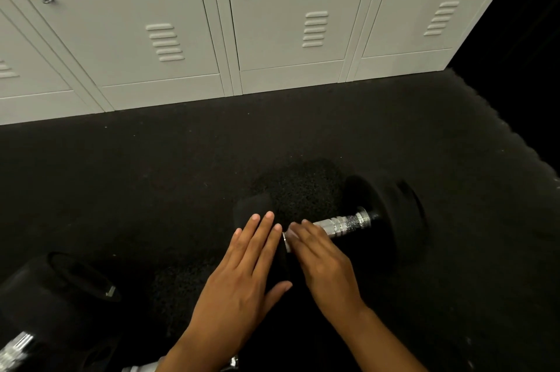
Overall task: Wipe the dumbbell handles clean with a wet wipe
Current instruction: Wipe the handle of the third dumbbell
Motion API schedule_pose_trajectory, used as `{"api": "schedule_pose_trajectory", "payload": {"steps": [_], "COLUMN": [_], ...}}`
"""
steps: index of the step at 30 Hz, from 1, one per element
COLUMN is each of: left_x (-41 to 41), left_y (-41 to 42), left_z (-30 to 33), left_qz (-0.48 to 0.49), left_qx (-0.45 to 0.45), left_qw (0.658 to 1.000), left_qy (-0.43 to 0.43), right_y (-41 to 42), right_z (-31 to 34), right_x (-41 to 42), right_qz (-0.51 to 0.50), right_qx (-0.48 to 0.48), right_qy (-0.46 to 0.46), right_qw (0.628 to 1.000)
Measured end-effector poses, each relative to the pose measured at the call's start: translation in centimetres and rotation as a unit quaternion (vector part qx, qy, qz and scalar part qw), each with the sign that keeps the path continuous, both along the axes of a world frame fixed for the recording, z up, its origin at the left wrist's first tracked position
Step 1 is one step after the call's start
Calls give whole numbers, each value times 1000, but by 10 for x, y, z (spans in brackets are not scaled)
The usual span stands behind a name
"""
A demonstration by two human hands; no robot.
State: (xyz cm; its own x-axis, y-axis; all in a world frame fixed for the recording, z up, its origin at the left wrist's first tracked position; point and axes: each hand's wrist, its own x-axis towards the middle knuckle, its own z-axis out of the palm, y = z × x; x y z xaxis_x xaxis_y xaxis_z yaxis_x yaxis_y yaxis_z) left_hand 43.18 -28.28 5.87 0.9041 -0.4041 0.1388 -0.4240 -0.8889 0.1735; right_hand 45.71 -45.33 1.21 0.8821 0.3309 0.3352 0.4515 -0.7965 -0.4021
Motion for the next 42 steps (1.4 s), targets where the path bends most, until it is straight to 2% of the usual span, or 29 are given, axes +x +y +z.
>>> {"api": "schedule_pose_trajectory", "payload": {"steps": [2,7,9,12,14,15,16,17,18,19,20,21,22,23,25,30,35,42], "left_x": [0,0,0,0,0,0,0,0,0,0,0,-1,-1,-1,-1,0,-1,-1], "left_y": [0,0,-1,0,0,0,0,0,0,0,0,0,0,0,-1,-1,0,-1], "left_z": [-1,-1,-1,0,1,1,1,1,0,0,-1,0,0,1,1,3,4,4], "left_qz": [1,1,0,-1,-1,0,0,1,3,5,6,7,6,5,6,12,8,10], "left_qx": [-29,-49,-56,-67,-77,-83,-87,-87,-86,-85,-85,-87,-88,-90,-88,-82,-86,-83], "left_qw": [1000,999,998,998,997,996,996,996,996,996,996,996,996,996,996,996,996,996], "left_qy": [0,4,14,13,13,15,16,18,19,20,21,22,23,23,22,31,35,31], "right_y": [-1,22,15,-6,-9,-6,0,6,11,14,18,22,27,32,41,43,36,41], "right_z": [3,11,5,-3,-1,6,14,18,18,15,10,9,8,9,11,11,9,6], "right_x": [7,25,13,0,-11,-20,-29,-36,-39,-37,-32,-24,-16,-6,10,26,8,21], "right_qz": [4,-73,-53,39,29,-28,-118,-226,-337,-425,-471,-467,-445,-428,-397,-332,-345,-358], "right_qx": [-5,-19,-27,-18,44,118,207,299,396,502,591,666,714,741,760,793,806,803], "right_qy": [-6,37,14,-36,-18,21,89,164,233,296,345,380,393,397,408,411,401,386], "right_qw": [1000,996,998,998,998,992,967,913,822,693,557,441,371,332,313,304,265,279]}}
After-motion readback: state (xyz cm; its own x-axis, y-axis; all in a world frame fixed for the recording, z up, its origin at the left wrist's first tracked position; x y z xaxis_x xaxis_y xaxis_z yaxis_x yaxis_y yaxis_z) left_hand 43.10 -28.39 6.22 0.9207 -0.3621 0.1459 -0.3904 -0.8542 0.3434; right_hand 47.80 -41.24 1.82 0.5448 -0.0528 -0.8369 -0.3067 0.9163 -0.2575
